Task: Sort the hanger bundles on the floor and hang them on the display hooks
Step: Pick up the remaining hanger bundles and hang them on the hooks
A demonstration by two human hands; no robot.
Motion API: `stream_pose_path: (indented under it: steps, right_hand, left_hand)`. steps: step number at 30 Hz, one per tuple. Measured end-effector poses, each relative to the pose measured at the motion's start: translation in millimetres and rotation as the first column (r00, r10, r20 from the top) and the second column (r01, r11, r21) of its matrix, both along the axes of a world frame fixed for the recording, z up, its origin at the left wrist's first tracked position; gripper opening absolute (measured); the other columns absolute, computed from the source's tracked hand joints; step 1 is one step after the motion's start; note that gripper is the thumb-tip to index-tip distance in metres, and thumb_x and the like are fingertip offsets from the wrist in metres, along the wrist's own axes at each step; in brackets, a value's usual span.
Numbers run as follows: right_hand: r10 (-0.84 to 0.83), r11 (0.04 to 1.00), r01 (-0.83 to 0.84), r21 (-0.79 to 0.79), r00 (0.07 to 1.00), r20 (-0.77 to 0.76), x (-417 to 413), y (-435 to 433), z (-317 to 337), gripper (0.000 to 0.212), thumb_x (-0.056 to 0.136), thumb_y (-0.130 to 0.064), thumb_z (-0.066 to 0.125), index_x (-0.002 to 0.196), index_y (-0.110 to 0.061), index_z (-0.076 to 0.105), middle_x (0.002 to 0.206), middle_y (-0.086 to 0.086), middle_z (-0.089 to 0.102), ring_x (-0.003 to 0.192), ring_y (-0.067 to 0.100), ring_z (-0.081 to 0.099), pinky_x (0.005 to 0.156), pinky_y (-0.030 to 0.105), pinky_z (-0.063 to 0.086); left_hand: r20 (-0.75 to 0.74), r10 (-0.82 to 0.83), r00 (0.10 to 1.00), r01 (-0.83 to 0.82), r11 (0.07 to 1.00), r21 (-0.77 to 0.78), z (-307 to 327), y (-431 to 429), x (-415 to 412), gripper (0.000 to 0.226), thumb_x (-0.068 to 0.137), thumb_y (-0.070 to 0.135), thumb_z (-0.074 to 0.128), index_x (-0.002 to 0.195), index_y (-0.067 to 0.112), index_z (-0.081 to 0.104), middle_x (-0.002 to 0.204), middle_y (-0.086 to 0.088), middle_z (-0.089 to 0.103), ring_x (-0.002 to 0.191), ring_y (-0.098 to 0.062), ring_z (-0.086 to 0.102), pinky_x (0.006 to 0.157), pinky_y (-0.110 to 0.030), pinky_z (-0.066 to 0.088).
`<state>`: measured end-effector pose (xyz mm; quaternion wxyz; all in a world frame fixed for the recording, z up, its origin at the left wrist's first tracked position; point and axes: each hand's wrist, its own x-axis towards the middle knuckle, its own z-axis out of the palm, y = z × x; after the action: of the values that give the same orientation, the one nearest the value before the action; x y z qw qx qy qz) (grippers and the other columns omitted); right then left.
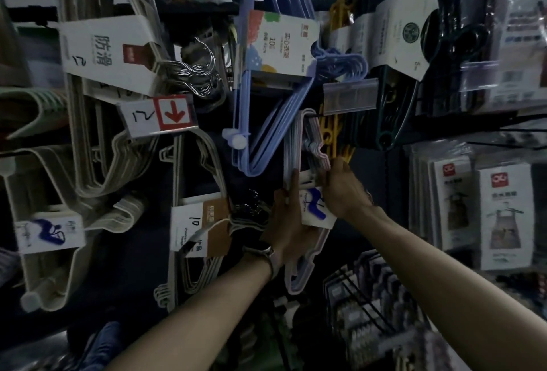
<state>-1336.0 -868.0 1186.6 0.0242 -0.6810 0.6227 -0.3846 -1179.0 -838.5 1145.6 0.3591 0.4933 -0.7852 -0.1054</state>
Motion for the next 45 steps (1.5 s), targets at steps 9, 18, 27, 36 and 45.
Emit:
stream_pose_path:
  steps: [9, 18, 27, 36, 45]
  right_hand:
    - [-0.083, 0.996, 0.081, -0.022, 0.989, -0.12, 3.8, 86.7, -56.7, 0.06, 0.098, -0.043, 0.042, 0.149, -0.012, 0.046, 0.154, 0.012, 0.045, 0.142, 0.036, 0.038, 0.114, 0.042, 0.039]
    - [-0.285, 0.925, 0.329, 0.189, 0.931, -0.226, 80.5, 253.6, -156.4, 0.042, 0.104, -0.045, 0.043, 0.129, -0.017, 0.062, 0.127, 0.005, 0.064, 0.122, 0.027, 0.053, 0.095, 0.041, 0.049]
    - [-0.475, 0.664, 0.57, 0.484, 0.821, -0.315, 178.1, 441.6, -277.1, 0.044, 0.108, -0.049, 0.038, 0.125, -0.018, 0.064, 0.122, 0.004, 0.068, 0.117, 0.025, 0.058, 0.093, 0.039, 0.048]
    - [-0.802, 0.217, 0.598, 0.771, 0.56, -0.209, 262.6, 659.8, -382.4, 0.047, 0.107, -0.047, 0.04, 0.146, -0.023, 0.054, 0.141, -0.001, 0.061, 0.131, 0.021, 0.054, 0.101, 0.035, 0.045]
    - [-0.936, 0.018, 0.403, 0.915, 0.328, -0.126, 358.5, 842.1, -446.2, 0.033, 0.102, -0.043, 0.044, 0.113, -0.019, 0.065, 0.117, 0.006, 0.069, 0.104, 0.031, 0.066, 0.083, 0.04, 0.054]
  left_hand:
    - [0.259, -0.064, 0.964, 0.043, 0.996, 0.084, -15.5, 52.9, 42.3, 0.052, 0.088, 0.045, 0.063, 0.138, 0.038, 0.051, 0.146, -0.001, 0.045, 0.124, -0.03, 0.055, 0.092, -0.044, 0.055]
    - [0.411, -0.302, 0.861, 0.202, 0.942, 0.268, -97.7, 148.0, 93.2, 0.044, 0.086, 0.053, 0.056, 0.125, 0.033, 0.06, 0.113, 0.002, 0.058, 0.11, -0.026, 0.059, 0.09, -0.043, 0.055]
    - [0.382, -0.647, 0.66, 0.473, 0.753, 0.458, -222.8, 283.7, 155.0, 0.049, 0.1, 0.049, 0.047, 0.144, 0.027, 0.049, 0.126, -0.002, 0.056, 0.112, -0.028, 0.058, 0.085, -0.04, 0.054]
    - [0.376, -0.84, 0.392, 0.524, 0.54, 0.659, -317.9, 437.0, 185.0, 0.058, 0.098, 0.042, 0.052, 0.153, 0.028, 0.044, 0.139, -0.002, 0.06, 0.126, -0.025, 0.057, 0.097, -0.036, 0.05]
    - [0.363, -0.925, 0.108, 0.487, 0.368, 0.792, -372.2, 610.1, 213.0, 0.055, 0.1, 0.044, 0.047, 0.153, 0.03, 0.043, 0.14, 0.001, 0.059, 0.119, -0.023, 0.062, 0.095, -0.04, 0.055]
